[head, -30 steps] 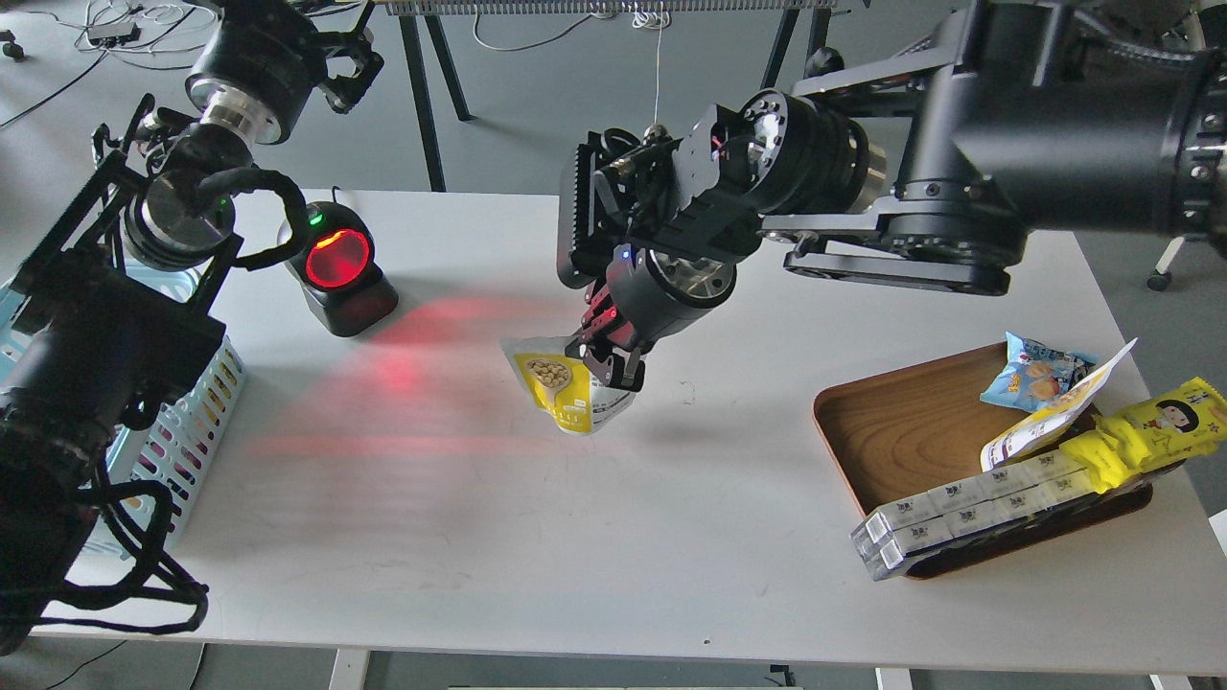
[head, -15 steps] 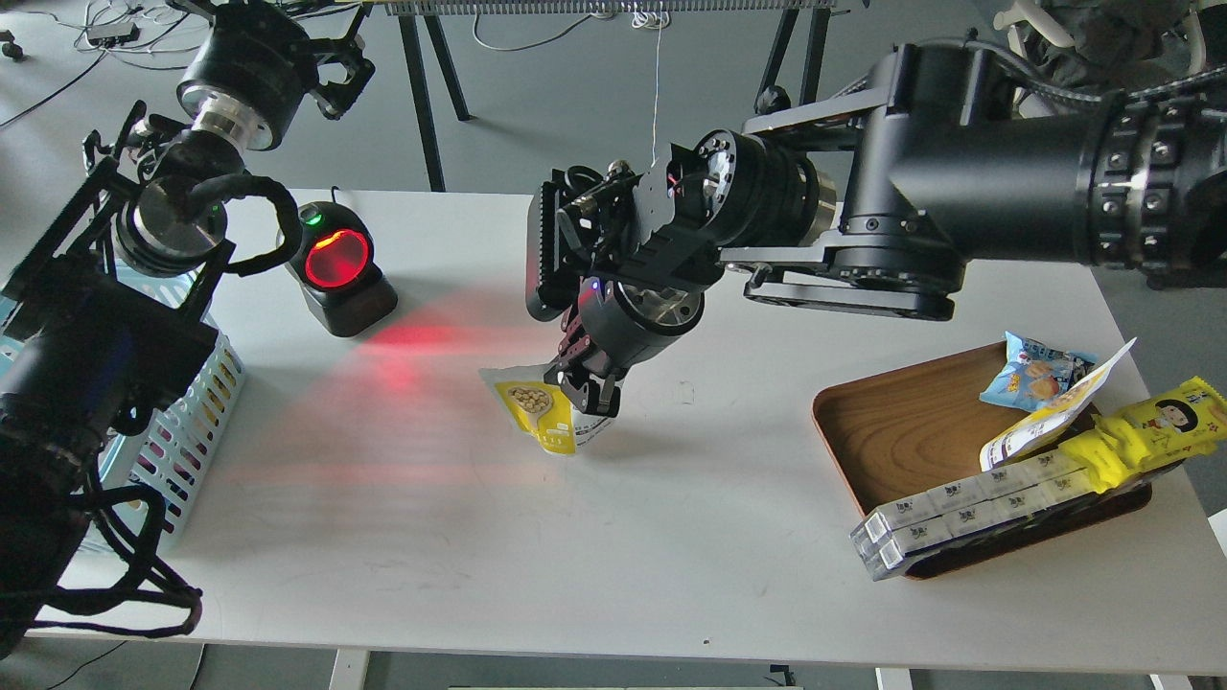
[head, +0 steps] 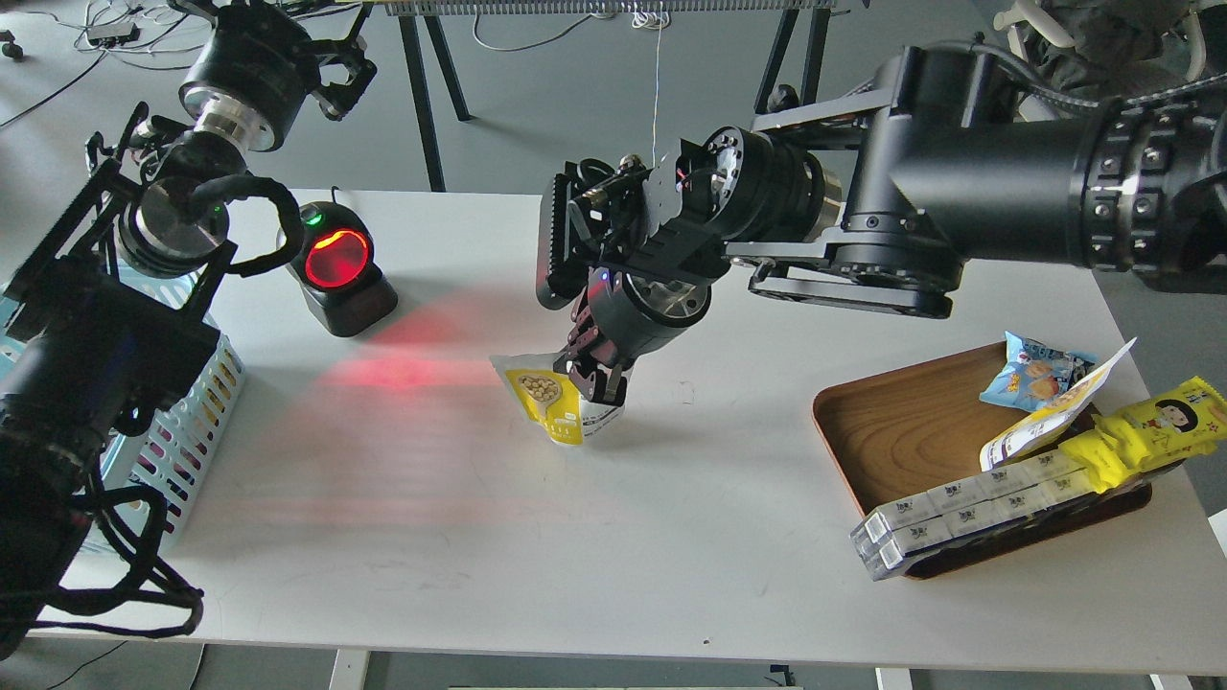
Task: Scan snack and place in basket
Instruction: 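Lower the pouch onto the table and open the right gripper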
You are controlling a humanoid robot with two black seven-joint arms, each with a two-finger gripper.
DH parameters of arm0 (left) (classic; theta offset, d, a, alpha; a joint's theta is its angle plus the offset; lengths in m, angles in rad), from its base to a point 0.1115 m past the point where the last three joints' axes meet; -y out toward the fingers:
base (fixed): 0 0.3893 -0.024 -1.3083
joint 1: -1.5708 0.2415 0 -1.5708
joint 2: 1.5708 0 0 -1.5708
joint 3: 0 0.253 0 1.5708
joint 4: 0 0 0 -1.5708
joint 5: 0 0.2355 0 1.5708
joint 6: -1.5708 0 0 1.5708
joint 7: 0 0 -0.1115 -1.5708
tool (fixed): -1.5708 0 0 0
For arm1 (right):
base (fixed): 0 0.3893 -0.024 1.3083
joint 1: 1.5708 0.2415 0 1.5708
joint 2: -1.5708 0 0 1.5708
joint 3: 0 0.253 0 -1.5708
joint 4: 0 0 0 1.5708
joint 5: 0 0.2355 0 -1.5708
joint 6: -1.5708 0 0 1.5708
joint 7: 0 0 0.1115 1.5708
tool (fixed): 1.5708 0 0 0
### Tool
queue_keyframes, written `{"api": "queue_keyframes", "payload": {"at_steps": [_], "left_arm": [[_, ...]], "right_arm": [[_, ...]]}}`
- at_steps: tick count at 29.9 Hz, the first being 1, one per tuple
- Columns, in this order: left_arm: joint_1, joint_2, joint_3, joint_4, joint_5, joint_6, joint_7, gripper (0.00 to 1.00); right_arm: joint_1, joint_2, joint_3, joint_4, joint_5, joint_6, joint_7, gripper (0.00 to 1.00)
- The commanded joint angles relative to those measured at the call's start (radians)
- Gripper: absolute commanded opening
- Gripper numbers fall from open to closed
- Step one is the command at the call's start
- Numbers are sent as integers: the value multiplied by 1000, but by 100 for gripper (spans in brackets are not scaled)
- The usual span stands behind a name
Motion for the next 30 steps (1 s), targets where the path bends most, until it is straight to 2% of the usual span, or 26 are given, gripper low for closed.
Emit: {"api": "queue_keyframes", "payload": {"at_steps": [1,17,21,25,30], "left_arm": [[0,1,0,0,0,-1,0,100],[8,1,-2,0,0,-2,0,100],[8,10,-2,0,0,-7,0,100],[9,13,-2,0,-2,-8,2,100],[8,15,0,-2,-2,-7,3,100]], "right_arm": [[-3,0,-2,0,0,0,0,1],[-3,0,-5,8,0,5,0,11],[18,0,-3,24,8,8,0,22],[89,0,-3,61,54,15,0,43],[184,-83,3,168,106,96,0,44]]}}
